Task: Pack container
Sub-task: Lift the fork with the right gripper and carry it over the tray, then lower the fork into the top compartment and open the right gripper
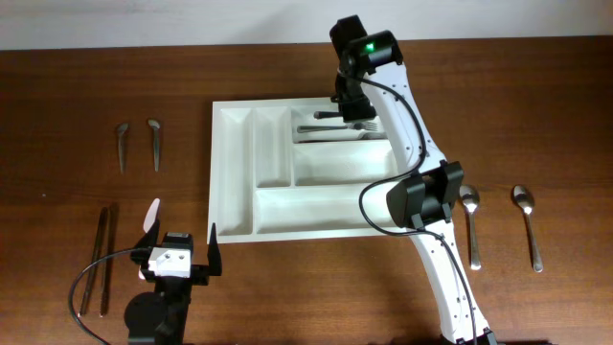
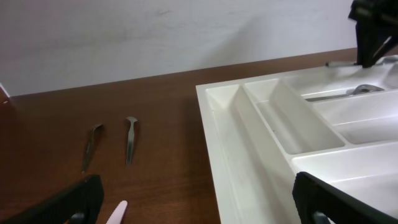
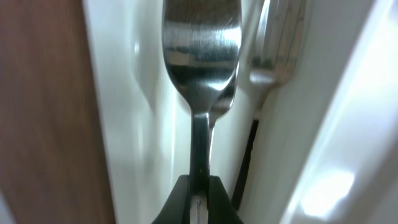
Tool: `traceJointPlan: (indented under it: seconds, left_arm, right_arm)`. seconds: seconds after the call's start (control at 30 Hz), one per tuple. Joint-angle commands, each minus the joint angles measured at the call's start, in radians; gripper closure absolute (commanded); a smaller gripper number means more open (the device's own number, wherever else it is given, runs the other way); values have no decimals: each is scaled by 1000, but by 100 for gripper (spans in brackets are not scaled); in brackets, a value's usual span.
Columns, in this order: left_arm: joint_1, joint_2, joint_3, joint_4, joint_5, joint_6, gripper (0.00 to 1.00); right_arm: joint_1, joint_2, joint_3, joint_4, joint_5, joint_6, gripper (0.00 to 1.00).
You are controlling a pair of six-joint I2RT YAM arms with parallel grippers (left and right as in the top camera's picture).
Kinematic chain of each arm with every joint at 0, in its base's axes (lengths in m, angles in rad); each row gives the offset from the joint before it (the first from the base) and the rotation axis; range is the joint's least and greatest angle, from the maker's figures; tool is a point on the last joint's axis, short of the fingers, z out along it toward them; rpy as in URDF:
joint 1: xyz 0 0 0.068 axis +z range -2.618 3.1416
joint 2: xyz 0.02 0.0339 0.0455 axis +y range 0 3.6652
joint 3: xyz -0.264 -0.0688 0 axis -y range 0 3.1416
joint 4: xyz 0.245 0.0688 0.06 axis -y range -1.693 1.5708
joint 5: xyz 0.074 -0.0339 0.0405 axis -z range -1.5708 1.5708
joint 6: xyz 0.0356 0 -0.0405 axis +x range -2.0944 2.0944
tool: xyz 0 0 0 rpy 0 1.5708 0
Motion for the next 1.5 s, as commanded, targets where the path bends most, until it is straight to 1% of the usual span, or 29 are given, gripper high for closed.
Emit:
traceJointPlan:
  seconds: [0.0,0.2,0.23,0.27,0.3,0.33,0.37,0.4,0.43,0.5,0.57,0.63,0.73,0.83,1.03,1.07,1.13,1.2,1.27,1.33,1.4,1.47]
  left_arm:
    - [5,-8,-7,3,4,16,1]
    - [5,-8,-7,3,4,16,1]
    - [5,-8,-7,4,4,16,1]
    - [5,-8,-7,3,4,16,1]
    - [5,-8,-7,3,4,16,1]
    - [5,-8,-7,4,4,16,1]
    - [5,-8,-7,3,4,16,1]
    - [5,-8,-7,3,4,16,1]
    - [5,-8,-7,3,4,16,1]
    - [5,-8,-7,3,4,16,1]
    - [5,-8,-7,3,4,16,1]
    - [5,-8,-7,4,4,16,1]
    - [5,-8,-7,3,4,16,1]
    - [5,-8,-7,3,4,16,1]
    - [5,-8,-7,3,4,16,1]
    - [5,-8,-7,4,4,16,1]
    - [5,-8,-7,4,4,16,1]
    - [5,-8,-7,4,4,16,1]
    - [5,-8,-7,3,4,16,1]
    - [5,-8,-7,3,4,16,1]
    - [5,-8,-7,4,4,16,1]
    - [5,-8,-7,4,4,16,1]
  right_arm:
    - [-1,-37,-46,23,35,27,96]
    - [1,-37,-111,58,35,26,96]
    - [1,-37,-114,57,35,26,94]
    - [1,-37,-114,57,35,26,90]
    - [1,-37,-114,59,35,26,83]
    - [0,-37,-114,62,35,25,73]
    - [-1,-37,-114,67,35,23,57]
    - [-2,-37,-114,72,35,9,43]
    - [-6,-37,-113,82,34,-24,31]
    - [-10,-37,-113,116,34,-113,16]
    - [-14,-37,-113,154,22,-201,7]
    - [-17,-39,-106,201,-6,-290,0]
    - [-19,-45,-83,248,-34,-369,1]
    - [-20,-60,-33,248,-17,-428,1]
    - [-33,-98,85,222,57,-462,1]
    - [-40,-103,111,223,78,-504,1]
    - [-57,-112,171,224,142,-632,2]
    - [-78,-118,227,228,217,-819,1]
    - [-103,-145,224,227,272,-1036,1]
    - [-133,-166,224,196,278,-1317,1]
    - [-160,-179,224,136,278,-1558,1]
    - [-191,-195,224,48,278,-1701,1]
